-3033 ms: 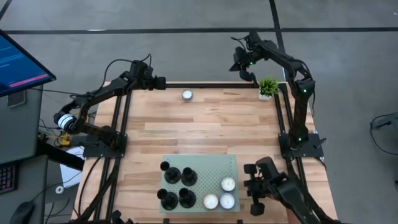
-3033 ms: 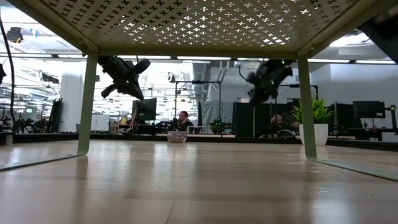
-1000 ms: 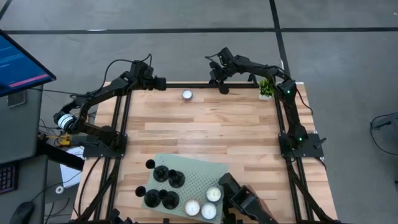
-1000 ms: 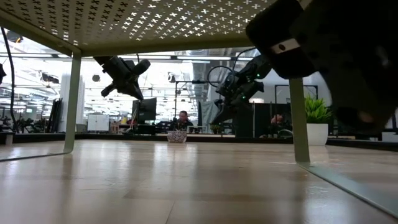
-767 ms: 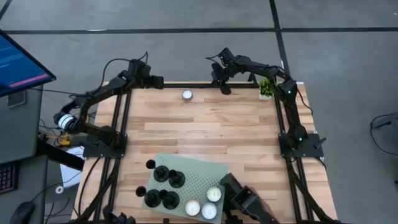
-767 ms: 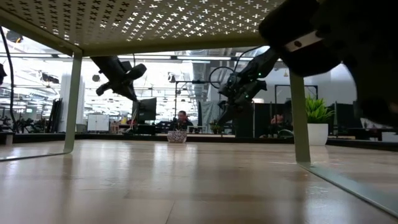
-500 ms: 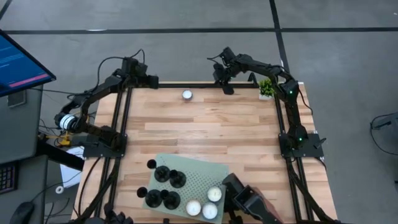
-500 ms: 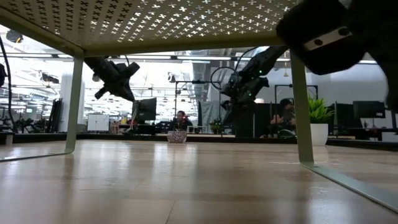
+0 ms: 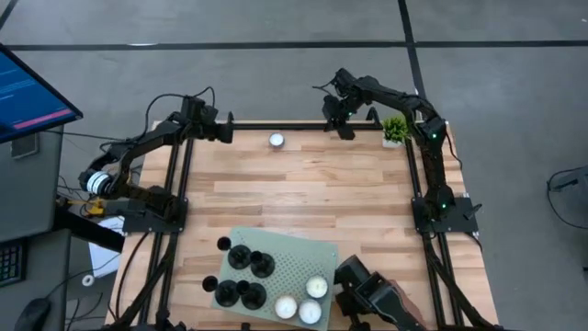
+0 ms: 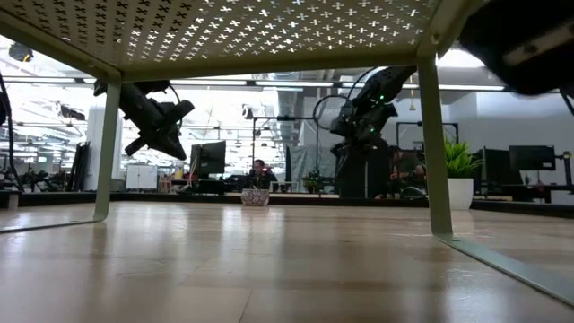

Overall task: Stock candles on shelf
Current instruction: Adjust the shelf

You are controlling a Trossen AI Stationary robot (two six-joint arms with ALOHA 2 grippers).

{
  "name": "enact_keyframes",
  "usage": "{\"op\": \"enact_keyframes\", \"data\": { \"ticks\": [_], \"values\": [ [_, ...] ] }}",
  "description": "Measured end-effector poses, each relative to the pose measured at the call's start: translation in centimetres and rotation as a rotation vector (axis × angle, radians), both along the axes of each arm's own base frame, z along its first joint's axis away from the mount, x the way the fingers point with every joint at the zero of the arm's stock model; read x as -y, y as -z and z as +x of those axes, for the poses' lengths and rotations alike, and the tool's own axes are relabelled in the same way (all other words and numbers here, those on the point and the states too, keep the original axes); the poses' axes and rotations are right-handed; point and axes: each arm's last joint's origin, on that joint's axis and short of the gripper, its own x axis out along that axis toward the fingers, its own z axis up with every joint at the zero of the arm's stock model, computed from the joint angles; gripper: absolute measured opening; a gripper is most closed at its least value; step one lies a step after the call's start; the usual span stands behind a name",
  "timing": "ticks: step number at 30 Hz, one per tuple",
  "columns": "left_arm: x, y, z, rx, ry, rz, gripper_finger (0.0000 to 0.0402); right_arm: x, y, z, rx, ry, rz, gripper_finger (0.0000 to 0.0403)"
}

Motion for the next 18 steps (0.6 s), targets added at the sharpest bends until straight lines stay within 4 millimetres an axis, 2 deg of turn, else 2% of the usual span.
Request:
{"op": "enact_keyframes", "data": {
  "ticks": [7,12,15,18],
  "values": [
    [1.4,-2.2,-0.6,0.077,0.012,0.069,0.0003,-0.5,-3.3,-2.3,-0.031,0.081,0.057,0.0],
    [2.9,-4.3,-1.3,0.138,0.013,0.151,0.0005,-2.1,-7.5,-3.9,-0.018,0.114,0.053,0.0],
    [3.4,-4.9,-1.6,0.154,0.005,0.177,0.0005,-2.9,-9.1,-4.7,-0.056,0.16,0.045,0.0],
    [3.8,-5.3,-1.8,0.192,-0.001,0.164,0.0005,-4.8,-11.0,-5.7,-0.082,0.189,0.096,0.0]
  ]
}}
